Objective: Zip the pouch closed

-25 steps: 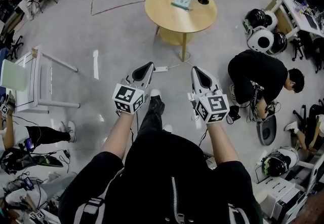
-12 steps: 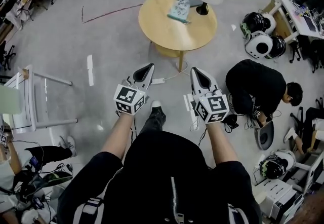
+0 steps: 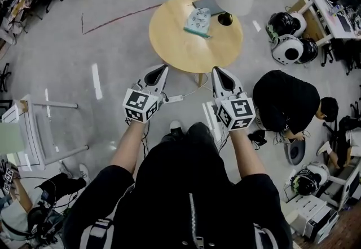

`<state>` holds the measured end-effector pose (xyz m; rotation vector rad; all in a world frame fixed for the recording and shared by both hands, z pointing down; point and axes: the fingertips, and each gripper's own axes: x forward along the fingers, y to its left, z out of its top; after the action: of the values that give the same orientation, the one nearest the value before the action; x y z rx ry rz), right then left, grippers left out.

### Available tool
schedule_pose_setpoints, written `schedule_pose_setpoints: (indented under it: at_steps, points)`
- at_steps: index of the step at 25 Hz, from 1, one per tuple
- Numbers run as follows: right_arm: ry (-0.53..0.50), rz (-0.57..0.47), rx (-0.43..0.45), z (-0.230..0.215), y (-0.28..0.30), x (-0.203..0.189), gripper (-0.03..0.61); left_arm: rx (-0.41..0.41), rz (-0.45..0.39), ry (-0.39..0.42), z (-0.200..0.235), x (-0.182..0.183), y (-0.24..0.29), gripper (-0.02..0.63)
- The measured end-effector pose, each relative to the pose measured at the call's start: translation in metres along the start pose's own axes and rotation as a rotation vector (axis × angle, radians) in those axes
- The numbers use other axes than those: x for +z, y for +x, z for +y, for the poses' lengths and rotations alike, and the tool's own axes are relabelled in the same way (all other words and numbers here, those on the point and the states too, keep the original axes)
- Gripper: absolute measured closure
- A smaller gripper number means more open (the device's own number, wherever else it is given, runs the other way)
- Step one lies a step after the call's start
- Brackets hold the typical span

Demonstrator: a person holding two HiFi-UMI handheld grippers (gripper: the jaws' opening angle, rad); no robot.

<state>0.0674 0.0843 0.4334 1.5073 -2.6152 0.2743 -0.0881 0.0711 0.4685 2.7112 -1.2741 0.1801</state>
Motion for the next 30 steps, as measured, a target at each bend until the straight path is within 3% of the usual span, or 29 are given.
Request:
schedule_pose_setpoints:
  at_steps: [8, 19, 30]
  points:
    - [0.009, 0.004, -0.022, -0.060, 0.063, -0.002, 0.574, -0.011, 0.020, -0.008, 0.036, 0.002, 0.076, 0.609]
    - [-0.003, 0.036, 0.017, -0.159, 0.181, 0.022, 0.574, 0.031, 0.017, -0.021, 0.108, 0.034, 0.198, 0.607]
    - [0.019, 0.158, 0.062, -0.214, 0.246, -0.010, 0.574, 0.014, 0.105, -0.063, 0.131, 0.007, 0.280, 0.609]
